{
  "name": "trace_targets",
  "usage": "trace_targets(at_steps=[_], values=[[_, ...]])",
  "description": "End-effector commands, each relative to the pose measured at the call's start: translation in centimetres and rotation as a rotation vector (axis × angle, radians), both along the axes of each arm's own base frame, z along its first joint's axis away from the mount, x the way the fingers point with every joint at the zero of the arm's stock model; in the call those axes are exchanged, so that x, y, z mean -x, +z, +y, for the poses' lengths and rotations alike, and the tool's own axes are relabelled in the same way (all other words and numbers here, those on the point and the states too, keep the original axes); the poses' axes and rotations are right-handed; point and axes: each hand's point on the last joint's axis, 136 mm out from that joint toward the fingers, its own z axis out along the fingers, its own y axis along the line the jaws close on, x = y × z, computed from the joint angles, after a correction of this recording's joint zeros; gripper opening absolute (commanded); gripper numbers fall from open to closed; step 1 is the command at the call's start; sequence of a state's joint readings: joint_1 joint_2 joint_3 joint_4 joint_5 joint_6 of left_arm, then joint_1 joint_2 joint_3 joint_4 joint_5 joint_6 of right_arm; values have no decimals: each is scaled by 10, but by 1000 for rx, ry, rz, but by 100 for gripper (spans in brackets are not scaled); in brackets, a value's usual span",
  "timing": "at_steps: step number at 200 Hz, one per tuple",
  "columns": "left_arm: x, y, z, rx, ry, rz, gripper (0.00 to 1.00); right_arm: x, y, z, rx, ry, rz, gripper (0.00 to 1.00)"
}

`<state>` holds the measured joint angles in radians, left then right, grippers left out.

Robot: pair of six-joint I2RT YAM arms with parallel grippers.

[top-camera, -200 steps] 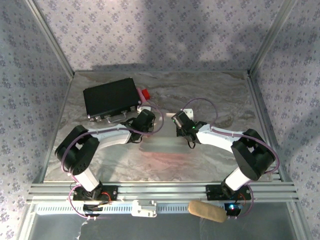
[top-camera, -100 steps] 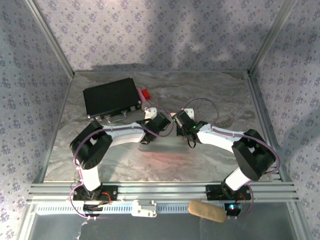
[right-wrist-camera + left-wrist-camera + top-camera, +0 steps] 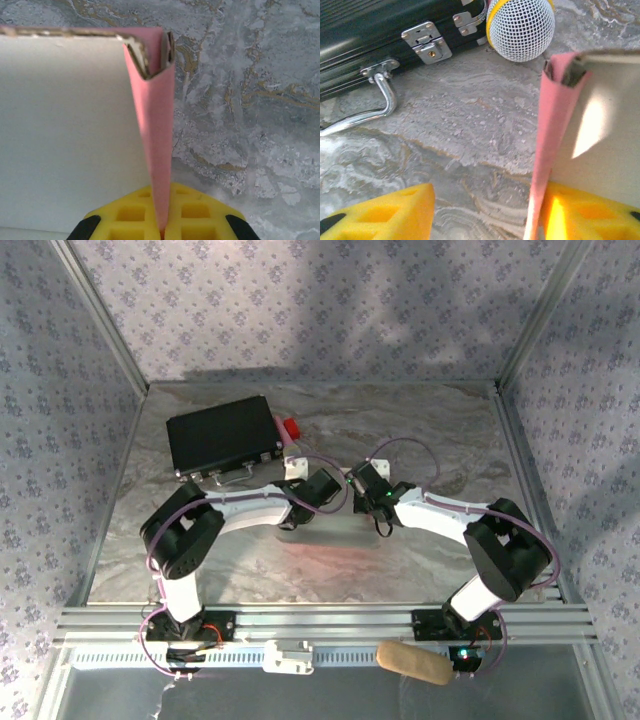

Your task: Fold the paper box

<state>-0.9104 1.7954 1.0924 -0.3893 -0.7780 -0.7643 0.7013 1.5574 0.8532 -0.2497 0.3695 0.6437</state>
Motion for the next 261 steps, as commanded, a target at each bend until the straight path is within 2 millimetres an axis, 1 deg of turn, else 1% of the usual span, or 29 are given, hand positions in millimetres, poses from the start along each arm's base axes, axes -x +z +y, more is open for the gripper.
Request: trace_targets(at_steps=[1,7,17,24,36,44,54,60,69,82,88,98,112,120,128,150,159,183,192,208,229,261], values=[[13,55,-7,46,-3,-48,60,4,3,-11,-3,-66,13,0],[18,68,-10,78,1,-57,61,4,3,-12,-10,-78,15,0],[25,88,-11,112,25,-81,63,4,3,-13,-23,-100,20,0],[33,100,-5,114,52,-83,66,4,3,-13,-35,-116,26,0],[45,119,-1,175,86,-93,69,5,3,-16,-66,-156,38,0],[55,131,-1,232,95,-105,68,5,4,-16,-96,-190,45,0],[70,143,0,314,123,-122,65,6,5,-18,-130,-240,54,0],[80,146,5,368,172,-117,60,7,6,-19,-152,-268,59,0],[98,145,13,430,255,-62,57,7,8,-18,-183,-302,61,0],[120,144,16,481,345,-3,57,9,13,-16,-226,-343,61,0],[127,146,15,506,366,8,58,9,15,-15,-248,-358,61,0],[132,145,4,558,357,30,59,11,17,-14,-270,-382,66,0],[133,140,-15,661,350,65,61,13,17,-13,-288,-405,74,0],[132,136,-25,713,351,80,63,14,17,-13,-294,-415,82,0],[132,132,-32,737,352,93,64,16,15,-12,-301,-424,89,0],[132,121,-32,725,415,109,65,18,14,-12,-314,-436,88,0],[133,117,-36,737,426,132,64,18,14,-11,-321,-432,88,0],[124,106,-45,788,445,144,60,19,14,-8,-336,-430,93,0],[122,101,-48,788,454,158,57,20,14,-8,-339,-433,95,0],[120,97,-52,774,467,168,47,22,13,-9,-338,-441,101,0],[117,95,-49,729,485,160,34,24,10,-9,-352,-450,115,0],[113,92,-34,654,515,131,3,30,7,-5,-376,-472,159,0]])
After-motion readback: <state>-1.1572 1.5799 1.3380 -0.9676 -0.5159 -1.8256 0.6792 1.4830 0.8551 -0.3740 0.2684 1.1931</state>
